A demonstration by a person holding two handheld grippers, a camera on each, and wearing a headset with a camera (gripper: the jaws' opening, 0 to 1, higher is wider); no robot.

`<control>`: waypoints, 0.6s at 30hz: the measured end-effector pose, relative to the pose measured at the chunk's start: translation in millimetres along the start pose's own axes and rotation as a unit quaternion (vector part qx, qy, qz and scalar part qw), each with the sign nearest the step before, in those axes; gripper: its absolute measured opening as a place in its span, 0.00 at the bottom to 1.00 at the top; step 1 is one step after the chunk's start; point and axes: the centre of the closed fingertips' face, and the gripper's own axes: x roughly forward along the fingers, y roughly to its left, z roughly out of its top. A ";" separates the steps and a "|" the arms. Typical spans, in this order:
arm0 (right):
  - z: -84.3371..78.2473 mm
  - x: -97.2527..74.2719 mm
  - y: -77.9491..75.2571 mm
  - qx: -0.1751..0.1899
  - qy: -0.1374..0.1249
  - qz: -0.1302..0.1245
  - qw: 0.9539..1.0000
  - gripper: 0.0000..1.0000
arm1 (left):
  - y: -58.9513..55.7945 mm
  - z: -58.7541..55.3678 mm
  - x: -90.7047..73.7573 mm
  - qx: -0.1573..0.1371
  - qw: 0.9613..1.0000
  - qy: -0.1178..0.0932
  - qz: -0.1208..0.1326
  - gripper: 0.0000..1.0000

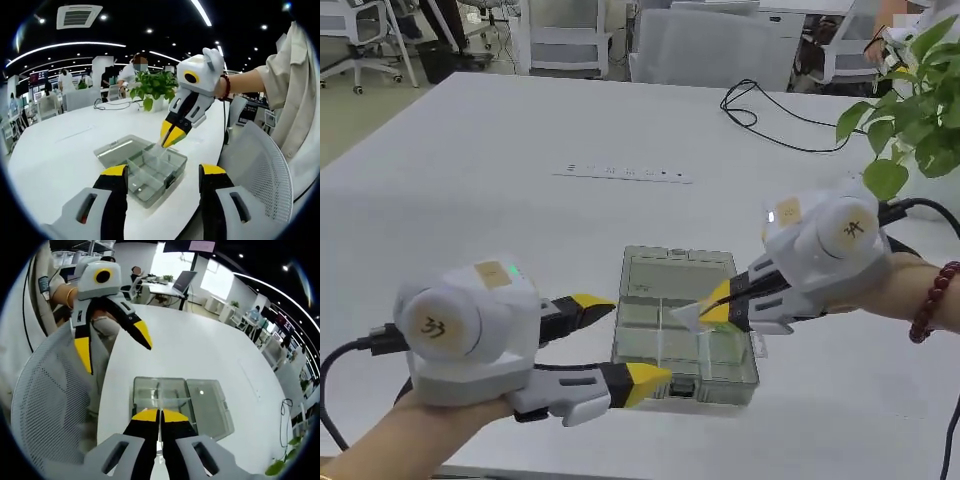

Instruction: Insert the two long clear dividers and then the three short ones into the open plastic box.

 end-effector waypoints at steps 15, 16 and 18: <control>-18.1 7.6 -12.7 0.027 0.023 -0.008 0.999 0.02 | 9.6 -0.5 3.4 -0.015 1.000 -0.004 0.019 0.73; -18.5 8.2 -12.5 0.029 0.022 -0.007 0.999 0.02 | 10.2 -0.8 3.4 -0.016 1.000 -0.003 0.020 0.73; -20.9 10.1 -13.5 0.033 0.026 -0.005 0.999 0.02 | 10.9 -1.2 3.5 -0.015 1.000 -0.001 0.021 0.73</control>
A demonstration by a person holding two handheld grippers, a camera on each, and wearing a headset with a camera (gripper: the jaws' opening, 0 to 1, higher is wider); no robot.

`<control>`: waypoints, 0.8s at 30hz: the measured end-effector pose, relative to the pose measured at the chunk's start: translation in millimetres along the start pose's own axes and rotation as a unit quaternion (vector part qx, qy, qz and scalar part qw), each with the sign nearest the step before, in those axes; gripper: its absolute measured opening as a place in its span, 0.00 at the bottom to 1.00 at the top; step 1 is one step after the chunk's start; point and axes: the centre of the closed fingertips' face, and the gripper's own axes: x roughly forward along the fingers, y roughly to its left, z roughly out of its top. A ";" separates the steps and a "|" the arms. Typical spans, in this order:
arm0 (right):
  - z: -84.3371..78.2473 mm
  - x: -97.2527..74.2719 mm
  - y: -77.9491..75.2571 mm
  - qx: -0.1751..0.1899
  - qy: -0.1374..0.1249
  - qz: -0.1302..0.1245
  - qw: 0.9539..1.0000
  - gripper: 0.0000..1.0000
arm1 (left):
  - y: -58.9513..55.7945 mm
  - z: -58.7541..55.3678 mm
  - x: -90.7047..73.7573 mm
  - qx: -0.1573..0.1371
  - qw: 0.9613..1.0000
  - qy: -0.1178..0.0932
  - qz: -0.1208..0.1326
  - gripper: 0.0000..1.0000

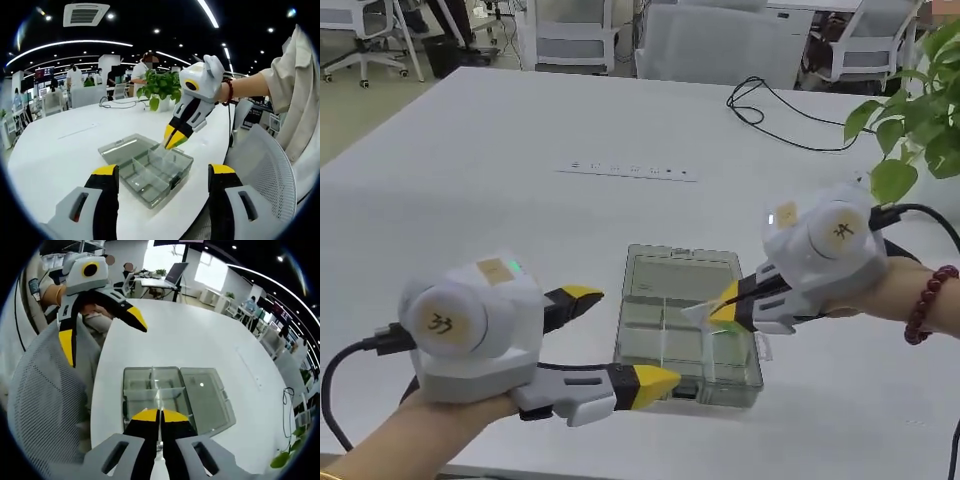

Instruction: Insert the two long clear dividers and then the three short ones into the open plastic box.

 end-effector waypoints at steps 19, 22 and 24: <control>5.1 17.3 2.6 -0.020 0.030 0.031 0.999 0.02 | 2.7 -0.6 0.2 0.008 1.000 0.008 0.002 0.74; 6.2 20.2 4.1 -0.039 0.034 0.033 0.998 0.02 | 2.5 -0.3 -0.5 0.007 1.000 0.007 0.002 0.74; 6.0 20.6 4.0 -0.042 0.035 0.034 0.998 0.02 | 3.4 0.5 -0.6 0.003 1.000 0.005 0.003 0.74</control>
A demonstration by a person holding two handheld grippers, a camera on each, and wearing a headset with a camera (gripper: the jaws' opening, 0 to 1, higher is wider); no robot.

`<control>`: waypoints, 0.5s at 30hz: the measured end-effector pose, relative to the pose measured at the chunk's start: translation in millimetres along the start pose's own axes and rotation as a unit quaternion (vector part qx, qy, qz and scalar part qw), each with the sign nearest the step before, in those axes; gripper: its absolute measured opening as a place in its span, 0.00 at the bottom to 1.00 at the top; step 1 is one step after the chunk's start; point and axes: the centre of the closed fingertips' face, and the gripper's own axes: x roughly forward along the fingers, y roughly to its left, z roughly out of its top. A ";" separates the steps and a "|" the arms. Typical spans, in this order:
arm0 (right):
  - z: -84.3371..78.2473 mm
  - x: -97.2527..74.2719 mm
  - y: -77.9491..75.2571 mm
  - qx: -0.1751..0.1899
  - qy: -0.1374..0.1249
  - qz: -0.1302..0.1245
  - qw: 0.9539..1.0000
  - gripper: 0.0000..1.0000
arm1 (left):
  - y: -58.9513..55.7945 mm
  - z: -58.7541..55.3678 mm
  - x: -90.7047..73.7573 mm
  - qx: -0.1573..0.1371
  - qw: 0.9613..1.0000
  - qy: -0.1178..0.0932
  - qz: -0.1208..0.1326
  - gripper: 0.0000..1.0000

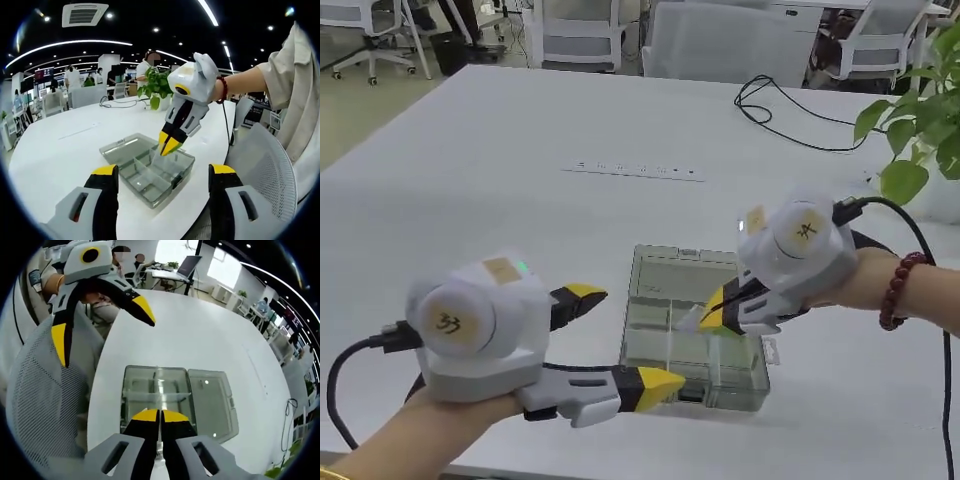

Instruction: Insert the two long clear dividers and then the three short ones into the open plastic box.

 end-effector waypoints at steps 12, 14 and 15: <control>4.0 9.7 2.0 -0.029 0.005 0.008 1.000 0.02 | 0.2 -1.5 -2.1 -0.002 1.000 0.005 -0.001 0.74; 4.0 11.0 1.7 -0.027 0.006 0.008 1.000 0.02 | 0.2 -2.0 -2.8 -0.001 1.000 0.005 0.000 0.74; 3.8 11.3 1.1 -0.026 0.007 0.009 1.000 0.02 | 0.4 -2.3 -3.2 0.000 1.000 0.006 0.000 0.74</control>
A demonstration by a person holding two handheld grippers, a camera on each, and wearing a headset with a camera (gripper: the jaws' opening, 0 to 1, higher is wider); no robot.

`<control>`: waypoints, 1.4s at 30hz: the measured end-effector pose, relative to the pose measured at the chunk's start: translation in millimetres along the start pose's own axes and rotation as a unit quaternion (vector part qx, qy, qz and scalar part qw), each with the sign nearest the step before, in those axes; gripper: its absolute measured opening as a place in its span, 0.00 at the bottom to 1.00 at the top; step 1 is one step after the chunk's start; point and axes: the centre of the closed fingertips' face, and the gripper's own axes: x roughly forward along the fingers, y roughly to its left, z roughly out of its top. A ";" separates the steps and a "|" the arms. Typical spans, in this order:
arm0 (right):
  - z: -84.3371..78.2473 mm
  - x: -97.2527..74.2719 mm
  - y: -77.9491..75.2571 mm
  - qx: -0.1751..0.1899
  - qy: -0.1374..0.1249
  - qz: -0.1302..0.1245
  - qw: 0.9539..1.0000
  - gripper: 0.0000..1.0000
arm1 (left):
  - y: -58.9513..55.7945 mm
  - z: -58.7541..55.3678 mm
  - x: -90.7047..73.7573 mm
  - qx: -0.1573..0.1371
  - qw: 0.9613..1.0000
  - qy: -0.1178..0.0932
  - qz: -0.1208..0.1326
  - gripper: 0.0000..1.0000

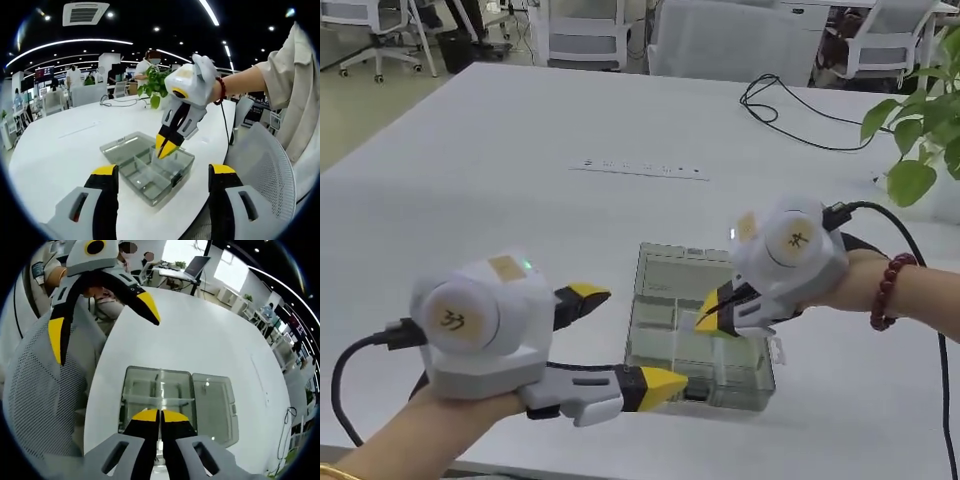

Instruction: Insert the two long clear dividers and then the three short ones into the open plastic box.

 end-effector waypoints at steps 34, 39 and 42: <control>-20.3 28.4 4.0 0.020 0.069 0.048 0.996 0.02 | -4.2 4.3 1.9 0.012 1.000 -0.001 0.015 0.75; -25.1 36.1 6.3 0.010 0.098 0.052 0.994 0.02 | -4.5 4.2 1.1 0.012 1.000 0.000 0.016 0.75; -26.8 38.2 6.7 0.010 0.109 0.054 0.993 0.02 | -3.9 3.3 0.4 0.012 1.000 0.002 0.016 0.75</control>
